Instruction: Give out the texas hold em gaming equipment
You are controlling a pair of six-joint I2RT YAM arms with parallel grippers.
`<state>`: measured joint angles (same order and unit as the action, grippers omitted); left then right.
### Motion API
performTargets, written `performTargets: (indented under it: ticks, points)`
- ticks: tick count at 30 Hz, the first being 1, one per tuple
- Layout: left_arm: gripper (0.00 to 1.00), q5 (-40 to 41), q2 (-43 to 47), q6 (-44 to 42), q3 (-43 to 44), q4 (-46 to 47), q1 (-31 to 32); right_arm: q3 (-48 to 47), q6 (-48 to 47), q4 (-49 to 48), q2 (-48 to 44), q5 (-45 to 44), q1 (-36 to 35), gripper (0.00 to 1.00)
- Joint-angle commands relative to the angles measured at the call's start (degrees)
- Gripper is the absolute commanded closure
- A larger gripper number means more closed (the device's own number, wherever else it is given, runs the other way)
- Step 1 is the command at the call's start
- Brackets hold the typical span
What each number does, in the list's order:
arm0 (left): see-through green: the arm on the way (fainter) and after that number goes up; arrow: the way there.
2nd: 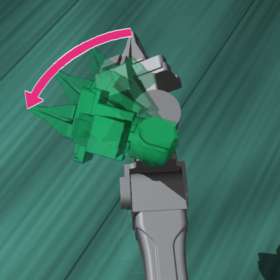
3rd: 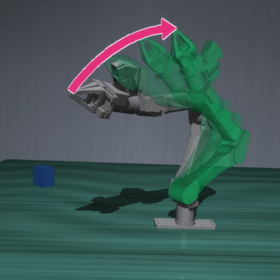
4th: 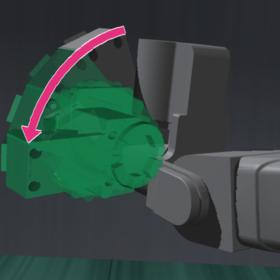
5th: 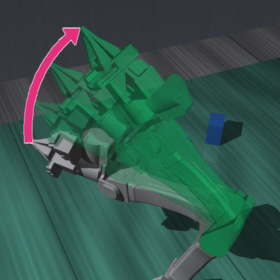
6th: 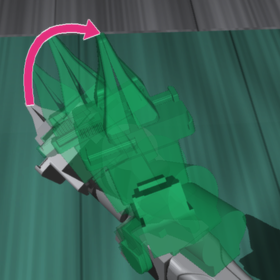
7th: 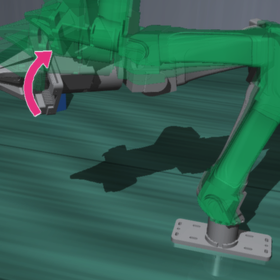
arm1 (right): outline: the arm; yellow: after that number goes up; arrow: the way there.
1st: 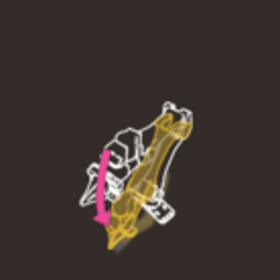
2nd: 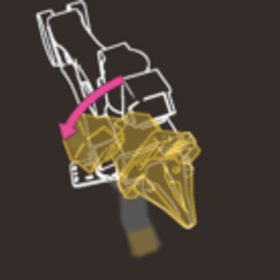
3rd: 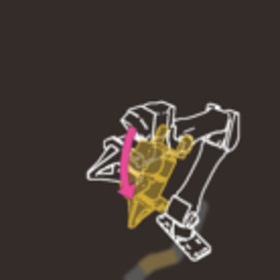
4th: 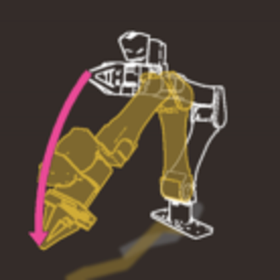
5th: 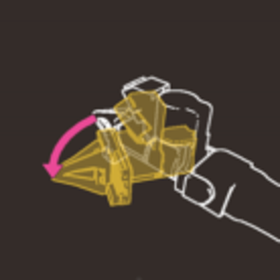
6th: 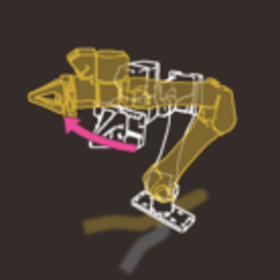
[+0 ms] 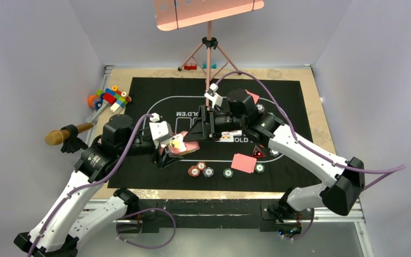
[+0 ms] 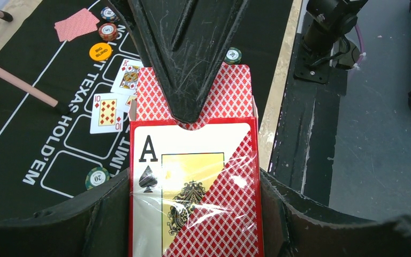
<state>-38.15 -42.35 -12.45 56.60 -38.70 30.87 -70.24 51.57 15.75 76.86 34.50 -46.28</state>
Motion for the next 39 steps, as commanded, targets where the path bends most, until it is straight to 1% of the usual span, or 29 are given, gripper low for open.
performTargets:
  ticks: [1, 6, 14, 19, 24, 30, 37, 39]
  points:
    - [1.0, -1.4, 1.01, 1.2, 1.5, 2.54, -0.28, 0.75, 1.31, -2.34, -1.97, 1.56, -0.09, 0.31]
    - [1.0, -1.82, 1.55, 1.33, 1.52, 2.19, -0.58, 2.15, 1.67, -1.98, -2.63, 1.74, -0.08, 0.38]
    - [1.0, -2.02, 1.22, 1.1, 2.38, 1.69, -0.64, 1.8, -0.04, 1.26, -3.47, 1.89, 1.34, 0.45]
    - [1.0, -1.95, 1.17, 1.02, 2.38, 1.66, -0.57, 3.03, 1.2, -0.4, -4.98, 4.27, 3.49, 0.55]
    - [1.0, -1.75, 1.24, 0.93, 2.37, 1.54, -0.64, 1.75, -0.86, 2.95, -5.22, 4.67, 4.55, 0.57]
    - [1.0, -1.67, 1.04, 0.93, 2.29, 1.59, -0.76, 0.19, -1.36, 4.63, -6.34, 4.75, 5.78, 0.6]
    - [1.0, -1.45, 0.94, 0.63, 2.02, 1.54, -0.79, 0.34, 2.46, 1.74, -8.24, 6.95, 6.6, 0.8]
    - [1.0, -1.42, 0.95, 0.63, 1.95, 1.59, -0.77, 0.73, 3.77, 0.42, -8.83, 7.57, 6.81, 0.84]
